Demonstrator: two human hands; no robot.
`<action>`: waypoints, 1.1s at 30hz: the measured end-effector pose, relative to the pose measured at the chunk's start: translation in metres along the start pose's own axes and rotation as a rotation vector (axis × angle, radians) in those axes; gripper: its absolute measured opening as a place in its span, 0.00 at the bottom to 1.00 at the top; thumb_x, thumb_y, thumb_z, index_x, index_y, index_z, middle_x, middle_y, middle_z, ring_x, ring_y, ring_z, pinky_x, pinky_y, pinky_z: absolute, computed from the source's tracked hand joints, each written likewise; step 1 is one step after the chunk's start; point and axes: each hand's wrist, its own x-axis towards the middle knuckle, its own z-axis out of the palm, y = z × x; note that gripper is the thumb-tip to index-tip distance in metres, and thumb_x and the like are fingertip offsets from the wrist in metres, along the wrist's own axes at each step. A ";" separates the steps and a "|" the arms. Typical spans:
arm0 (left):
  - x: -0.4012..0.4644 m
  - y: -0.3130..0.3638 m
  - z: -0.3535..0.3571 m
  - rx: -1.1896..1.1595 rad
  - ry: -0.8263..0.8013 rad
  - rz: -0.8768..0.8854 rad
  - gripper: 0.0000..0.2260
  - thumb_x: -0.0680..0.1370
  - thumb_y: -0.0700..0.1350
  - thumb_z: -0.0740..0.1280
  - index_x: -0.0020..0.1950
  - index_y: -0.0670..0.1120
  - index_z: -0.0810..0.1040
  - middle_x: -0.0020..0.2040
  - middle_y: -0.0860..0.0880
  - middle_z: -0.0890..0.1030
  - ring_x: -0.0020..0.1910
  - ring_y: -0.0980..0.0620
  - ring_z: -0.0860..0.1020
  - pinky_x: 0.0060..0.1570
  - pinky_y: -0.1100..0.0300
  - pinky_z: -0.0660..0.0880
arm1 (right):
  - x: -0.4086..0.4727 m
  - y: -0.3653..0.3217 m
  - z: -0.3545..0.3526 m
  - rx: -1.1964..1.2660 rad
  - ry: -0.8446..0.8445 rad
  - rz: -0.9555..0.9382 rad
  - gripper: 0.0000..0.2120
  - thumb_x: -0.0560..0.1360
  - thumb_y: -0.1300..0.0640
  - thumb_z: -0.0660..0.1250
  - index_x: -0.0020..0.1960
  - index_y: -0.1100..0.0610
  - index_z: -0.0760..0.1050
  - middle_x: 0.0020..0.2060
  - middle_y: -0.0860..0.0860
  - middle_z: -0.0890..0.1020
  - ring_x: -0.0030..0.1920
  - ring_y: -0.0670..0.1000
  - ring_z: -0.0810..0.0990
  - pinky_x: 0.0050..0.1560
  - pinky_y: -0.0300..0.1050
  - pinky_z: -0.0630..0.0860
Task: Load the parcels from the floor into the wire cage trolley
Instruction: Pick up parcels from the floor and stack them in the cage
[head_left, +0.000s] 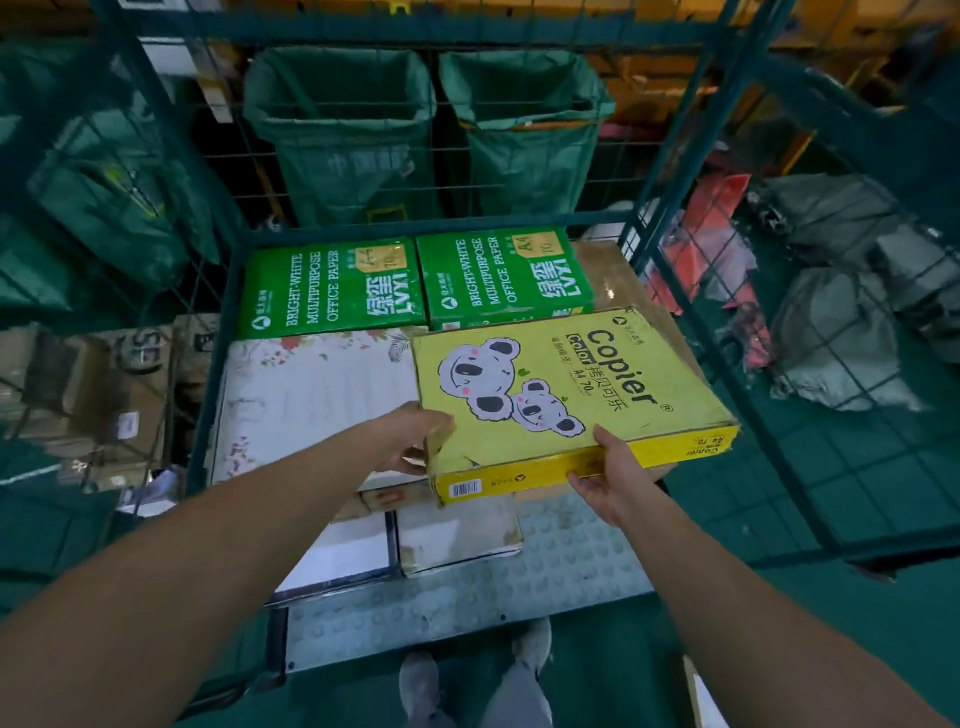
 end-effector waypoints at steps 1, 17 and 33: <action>0.012 0.001 0.000 0.013 0.012 0.000 0.19 0.80 0.49 0.69 0.68 0.46 0.70 0.56 0.42 0.79 0.48 0.43 0.78 0.51 0.49 0.80 | 0.012 -0.003 0.003 -0.011 -0.004 0.001 0.27 0.81 0.47 0.69 0.74 0.59 0.67 0.72 0.59 0.69 0.69 0.59 0.73 0.58 0.51 0.78; 0.162 0.015 0.031 1.108 0.117 0.290 0.44 0.73 0.72 0.58 0.83 0.50 0.56 0.84 0.45 0.45 0.82 0.41 0.46 0.79 0.46 0.57 | 0.209 -0.037 0.030 -0.144 -0.040 0.051 0.27 0.78 0.42 0.71 0.70 0.57 0.72 0.59 0.58 0.74 0.45 0.54 0.76 0.40 0.48 0.84; 0.295 -0.044 0.043 1.667 0.394 0.568 0.46 0.74 0.72 0.62 0.80 0.53 0.41 0.80 0.40 0.54 0.76 0.32 0.57 0.76 0.37 0.55 | 0.330 -0.011 0.020 -0.653 -0.166 0.045 0.27 0.78 0.29 0.60 0.65 0.50 0.69 0.48 0.56 0.87 0.53 0.58 0.86 0.59 0.53 0.82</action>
